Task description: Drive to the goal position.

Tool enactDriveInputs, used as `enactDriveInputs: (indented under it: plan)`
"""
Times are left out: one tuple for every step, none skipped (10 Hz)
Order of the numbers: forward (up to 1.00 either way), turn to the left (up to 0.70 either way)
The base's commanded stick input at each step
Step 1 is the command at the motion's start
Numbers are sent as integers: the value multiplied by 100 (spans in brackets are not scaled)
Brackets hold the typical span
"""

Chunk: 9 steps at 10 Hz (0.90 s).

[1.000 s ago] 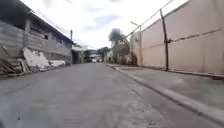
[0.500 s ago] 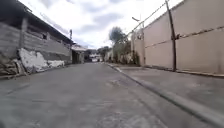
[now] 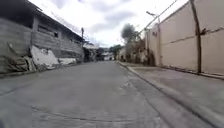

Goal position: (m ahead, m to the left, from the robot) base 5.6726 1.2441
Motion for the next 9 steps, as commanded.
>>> enactDriveInputs:
  plan:
    - [100,20]
    - [100,20]
    - [100,20]
    - [100,20]
    - [100,15]
    - [100,1]
    - [100,-14]
    - [100,-20]
    - [100,-18]
